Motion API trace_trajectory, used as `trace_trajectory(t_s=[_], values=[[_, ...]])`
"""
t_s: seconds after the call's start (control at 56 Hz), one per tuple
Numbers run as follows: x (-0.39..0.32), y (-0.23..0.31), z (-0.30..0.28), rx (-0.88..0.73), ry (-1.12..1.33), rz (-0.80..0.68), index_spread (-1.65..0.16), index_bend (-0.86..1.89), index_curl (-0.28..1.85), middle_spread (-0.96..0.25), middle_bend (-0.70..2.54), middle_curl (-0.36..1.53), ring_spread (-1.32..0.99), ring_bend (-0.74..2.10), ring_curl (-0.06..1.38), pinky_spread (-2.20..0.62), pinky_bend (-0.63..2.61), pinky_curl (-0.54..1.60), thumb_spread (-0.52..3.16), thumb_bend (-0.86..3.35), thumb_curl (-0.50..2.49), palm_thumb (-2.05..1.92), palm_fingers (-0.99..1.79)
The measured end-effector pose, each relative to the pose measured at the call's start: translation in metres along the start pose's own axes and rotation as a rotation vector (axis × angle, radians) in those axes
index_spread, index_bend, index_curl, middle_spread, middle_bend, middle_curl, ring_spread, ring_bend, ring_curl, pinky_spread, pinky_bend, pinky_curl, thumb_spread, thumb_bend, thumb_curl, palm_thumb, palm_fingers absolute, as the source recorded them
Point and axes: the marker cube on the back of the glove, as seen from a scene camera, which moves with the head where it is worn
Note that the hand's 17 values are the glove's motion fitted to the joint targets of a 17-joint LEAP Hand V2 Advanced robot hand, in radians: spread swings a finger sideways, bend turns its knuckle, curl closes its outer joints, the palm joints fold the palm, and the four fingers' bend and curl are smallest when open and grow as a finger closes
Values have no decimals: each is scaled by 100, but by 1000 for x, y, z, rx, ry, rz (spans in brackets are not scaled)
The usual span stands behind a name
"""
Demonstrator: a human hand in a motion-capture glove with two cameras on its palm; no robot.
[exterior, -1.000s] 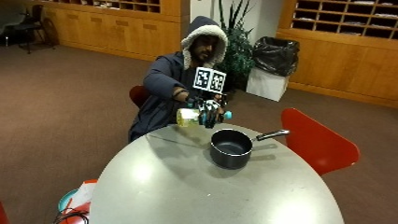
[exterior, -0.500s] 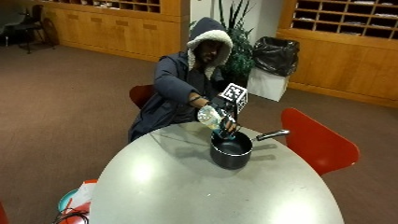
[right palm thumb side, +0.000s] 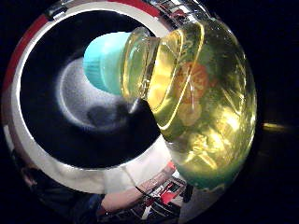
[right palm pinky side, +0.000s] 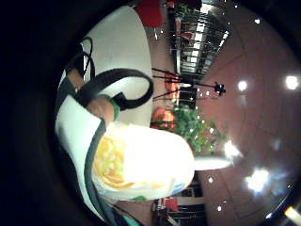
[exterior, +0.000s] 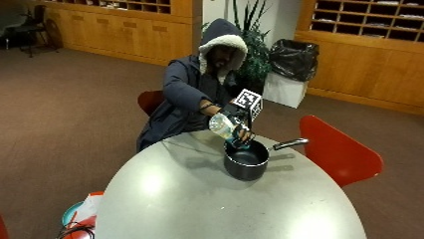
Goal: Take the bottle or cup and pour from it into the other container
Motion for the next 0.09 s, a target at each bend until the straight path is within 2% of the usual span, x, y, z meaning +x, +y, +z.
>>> trace_trajectory(t_s=[0.089], values=[[0,5,2,35,-6,-28,-32,9,23,-29,40,46,-26,61,42,-11,44,38,78,-3,52,96,115]])
